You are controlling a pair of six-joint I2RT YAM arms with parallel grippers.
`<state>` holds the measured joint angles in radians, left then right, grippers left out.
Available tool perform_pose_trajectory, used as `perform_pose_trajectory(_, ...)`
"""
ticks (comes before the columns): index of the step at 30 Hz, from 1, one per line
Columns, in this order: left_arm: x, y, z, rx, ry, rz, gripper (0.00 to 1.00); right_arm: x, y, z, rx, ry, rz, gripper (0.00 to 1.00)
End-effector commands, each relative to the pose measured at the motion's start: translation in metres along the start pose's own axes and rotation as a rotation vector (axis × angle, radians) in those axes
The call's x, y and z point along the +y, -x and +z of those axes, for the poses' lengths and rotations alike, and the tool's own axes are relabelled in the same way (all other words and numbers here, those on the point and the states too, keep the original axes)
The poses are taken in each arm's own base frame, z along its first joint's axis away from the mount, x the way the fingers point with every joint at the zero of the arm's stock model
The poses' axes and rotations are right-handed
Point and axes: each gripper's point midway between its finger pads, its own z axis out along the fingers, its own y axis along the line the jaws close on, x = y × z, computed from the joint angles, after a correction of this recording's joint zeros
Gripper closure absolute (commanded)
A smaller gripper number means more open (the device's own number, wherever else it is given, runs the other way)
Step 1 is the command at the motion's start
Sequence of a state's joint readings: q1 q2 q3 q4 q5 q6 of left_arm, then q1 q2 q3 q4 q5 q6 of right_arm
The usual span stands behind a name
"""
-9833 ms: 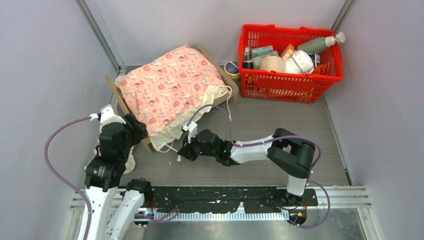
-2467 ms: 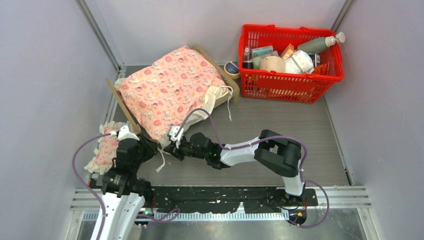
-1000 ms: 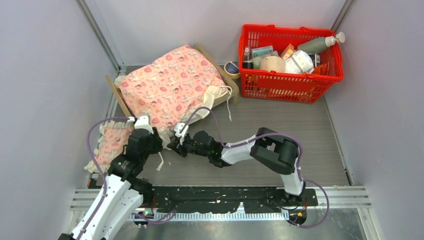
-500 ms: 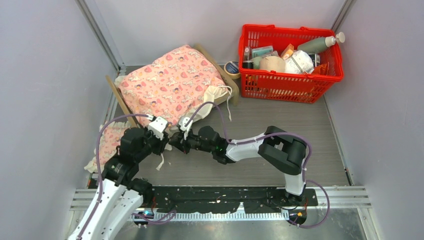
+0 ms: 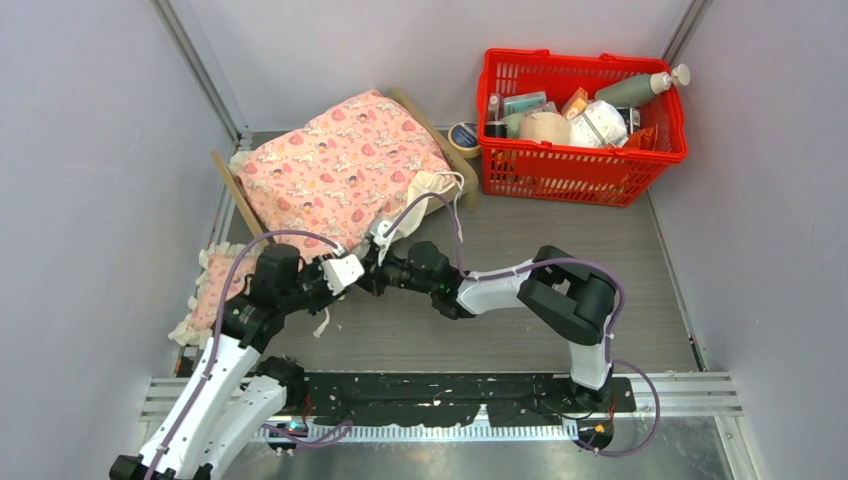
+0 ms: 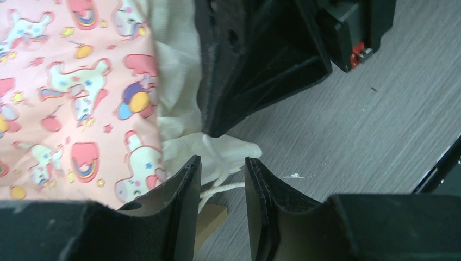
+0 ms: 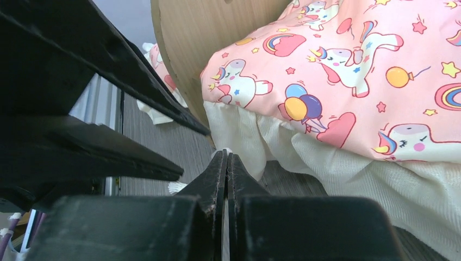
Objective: Set up the pet bed
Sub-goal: Tie the ropes to the bed frame.
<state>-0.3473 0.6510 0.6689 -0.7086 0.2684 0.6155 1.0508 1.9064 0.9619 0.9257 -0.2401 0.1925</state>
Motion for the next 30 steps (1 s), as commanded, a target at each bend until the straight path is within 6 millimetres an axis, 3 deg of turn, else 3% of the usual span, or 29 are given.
perform_pose_trajectory(1,-0.011,0.000,0.014,-0.028,-0.103,0.098,0.61,0.013,0.034,-0.003,-0.103,0.054,-0.003,0.95)
perform_pose_trajectory(17,0.010,-0.008,0.023,0.008,0.000,0.139,0.64,0.023,0.038,-0.008,-0.122,0.105,-0.013,0.95)
perform_pose_trajectory(18,0.010,-0.008,0.023,0.007,0.001,0.144,0.67,0.023,0.038,-0.008,-0.122,0.105,-0.013,0.95)
perform_pose_trajectory(21,0.012,-0.005,0.023,-0.001,0.014,0.134,0.93,0.023,0.038,-0.008,-0.123,0.106,-0.011,0.95)
perform_pose_trajectory(23,0.014,-0.005,0.022,0.012,0.018,0.105,1.00,0.023,0.039,-0.008,-0.124,0.106,-0.006,0.95)
perform_pose_trajectory(25,0.015,-0.006,0.022,0.031,0.018,0.056,1.00,0.021,0.043,-0.008,-0.134,0.091,0.001,0.88)
perform_pose_trajectory(28,0.014,0.000,0.021,0.010,0.022,-0.042,1.00,0.012,0.054,-0.013,-0.191,0.037,0.015,0.57)
perform_pose_trajectory(29,0.014,0.003,0.020,-0.011,0.031,-0.077,1.00,0.009,0.051,-0.017,-0.197,0.023,0.020,0.52)
perform_pose_trajectory(30,0.014,0.007,0.019,-0.031,0.037,-0.114,1.00,0.007,0.061,-0.020,-0.245,0.010,0.026,0.44)
